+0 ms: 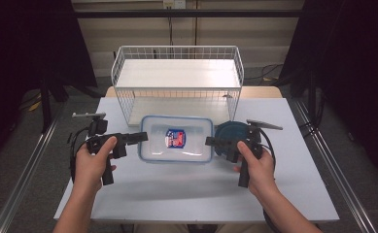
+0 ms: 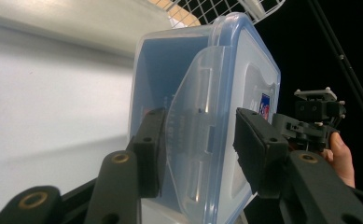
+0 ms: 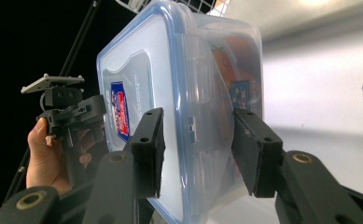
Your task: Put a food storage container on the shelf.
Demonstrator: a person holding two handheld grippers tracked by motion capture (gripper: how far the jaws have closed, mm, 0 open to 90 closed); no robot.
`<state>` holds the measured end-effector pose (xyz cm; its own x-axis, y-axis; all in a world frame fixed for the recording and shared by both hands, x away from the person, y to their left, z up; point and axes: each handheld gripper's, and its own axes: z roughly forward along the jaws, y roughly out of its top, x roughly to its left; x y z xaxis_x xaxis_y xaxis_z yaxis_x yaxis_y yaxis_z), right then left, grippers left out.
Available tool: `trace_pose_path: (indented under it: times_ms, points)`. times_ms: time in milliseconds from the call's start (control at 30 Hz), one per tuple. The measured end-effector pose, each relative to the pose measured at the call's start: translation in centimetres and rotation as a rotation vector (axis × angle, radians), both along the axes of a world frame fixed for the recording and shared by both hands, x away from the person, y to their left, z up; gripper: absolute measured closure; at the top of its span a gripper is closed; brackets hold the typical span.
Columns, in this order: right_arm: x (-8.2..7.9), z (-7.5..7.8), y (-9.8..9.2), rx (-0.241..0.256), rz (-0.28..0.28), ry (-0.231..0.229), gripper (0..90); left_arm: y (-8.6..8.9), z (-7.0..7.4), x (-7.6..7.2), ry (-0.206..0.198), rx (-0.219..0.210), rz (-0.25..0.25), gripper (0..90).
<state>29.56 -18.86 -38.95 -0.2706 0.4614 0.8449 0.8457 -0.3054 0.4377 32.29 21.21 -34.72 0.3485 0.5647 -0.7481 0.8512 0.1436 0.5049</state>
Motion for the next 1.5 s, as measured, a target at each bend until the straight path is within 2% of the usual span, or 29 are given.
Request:
trace_pose_path:
  times_ms: [67, 233, 300, 567, 833, 900, 967, 1200, 1300, 1500]
  points:
    - [0.6, 0.9, -0.3, -0.005, -0.012, -0.011, 56.4, -0.3, 0.4, 0.7, -0.013, -0.019, 0.004, 55.1]
    - [1.6, 2.6, -0.7, -0.019, -0.03, -0.03, 56.6, -0.7, 1.4, 1.8, -0.022, -0.039, 0.003, 54.9]
    - [2.2, 3.1, -0.8, -0.016, -0.036, -0.033, 56.8, -0.7, 1.7, 2.3, -0.039, -0.041, 0.01, 54.9]
    - [4.7, 5.7, -1.4, -0.017, -0.071, -0.074, 57.2, -1.3, 3.3, 4.6, -0.045, -0.069, 0.009, 54.9]
    - [7.6, 7.7, -1.4, -0.012, -0.125, -0.111, 57.5, -1.5, 4.8, 7.4, -0.05, -0.093, 0.033, 54.8]
    - [8.3, 8.1, -1.3, -0.004, -0.131, -0.112, 57.6, -1.3, 5.2, 8.2, -0.058, -0.101, 0.042, 54.8]
    - [9.0, 8.4, -1.1, 0.002, -0.14, -0.119, 57.7, -1.2, 5.6, 9.1, -0.054, -0.101, 0.043, 54.8]
    - [11.7, 9.6, -0.7, 0.014, -0.177, -0.134, 58.4, -1.0, 6.2, 11.9, -0.036, -0.143, 0.069, 54.8]
    - [12.9, 9.9, -0.6, 0.006, -0.196, -0.122, 58.3, -1.1, 6.1, 13.2, -0.026, -0.15, 0.084, 54.7]
    - [14.7, 9.6, -0.4, 0.013, -0.238, -0.093, 58.3, -1.4, 5.7, 15.2, -0.018, -0.148, 0.12, 54.2]
